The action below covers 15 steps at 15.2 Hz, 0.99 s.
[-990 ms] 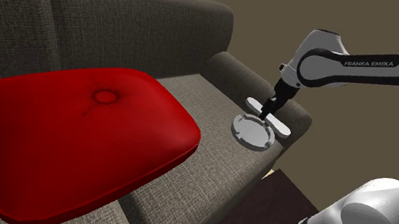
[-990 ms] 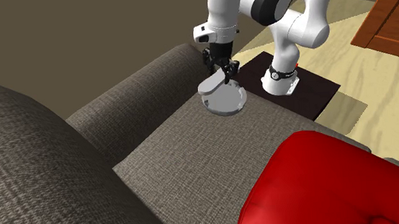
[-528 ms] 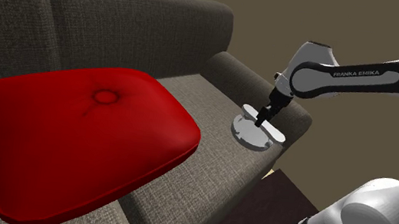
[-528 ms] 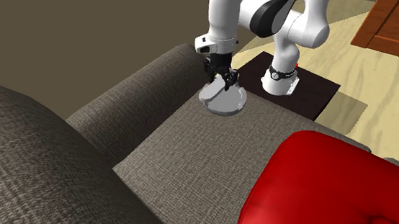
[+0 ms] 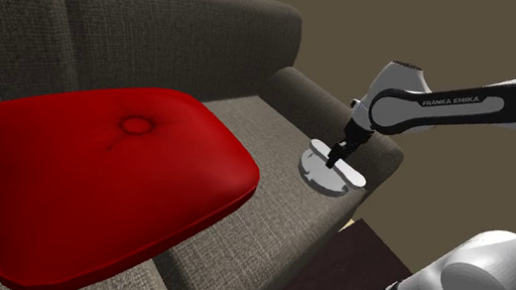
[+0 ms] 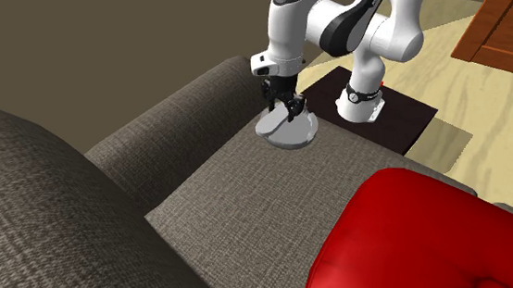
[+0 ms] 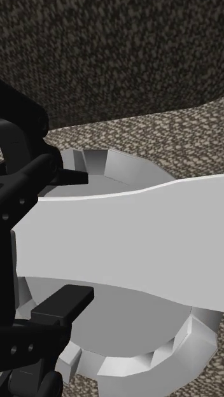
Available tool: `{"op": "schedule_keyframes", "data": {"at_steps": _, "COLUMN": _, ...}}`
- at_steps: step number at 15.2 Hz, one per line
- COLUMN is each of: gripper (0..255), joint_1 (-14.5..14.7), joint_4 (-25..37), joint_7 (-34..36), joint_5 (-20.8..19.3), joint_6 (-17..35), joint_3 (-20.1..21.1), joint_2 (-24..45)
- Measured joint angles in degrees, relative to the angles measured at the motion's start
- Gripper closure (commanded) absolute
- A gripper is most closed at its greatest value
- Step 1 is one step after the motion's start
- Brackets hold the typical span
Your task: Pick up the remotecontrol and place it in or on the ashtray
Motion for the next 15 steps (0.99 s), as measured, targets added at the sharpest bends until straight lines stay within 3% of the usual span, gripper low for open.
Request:
{"op": "schedule_keyframes", "data": {"at_steps": 2, "gripper": 255, "joint_1": -0.01, "joint_4": -0.01, "joint_7": 0.0, "joint_5": 0.01, "joint_6": 0.09, "joint_3": 0.02, "joint_2": 0.04}}
{"op": "schedule_keyframes", "data": {"at_steps": 3, "gripper": 0, "joint_1": -0.01, "joint_4": 0.02, "joint_7": -0.01, "joint_5": 0.01, "joint_6": 0.02, "joint_3": 0.03, "joint_2": 0.03}}
{"op": "schedule_keyframes", "data": {"at_steps": 9, "gripper": 0, "joint_1": -0.09, "joint_4": -0.15, "joint_7": -0.03, "joint_5": -0.04, "joint_6": -0.05, "joint_3": -0.05, "joint_2": 0.17}}
{"op": "schedule_keyframes", "data": {"at_steps": 15, "gripper": 0, "joint_1": 0.01, "joint_4": 3.74, "joint_7": 0.02, "joint_5": 0.11, "joint_6": -7.86, "joint_3": 0.24, "joint_2": -3.8}}
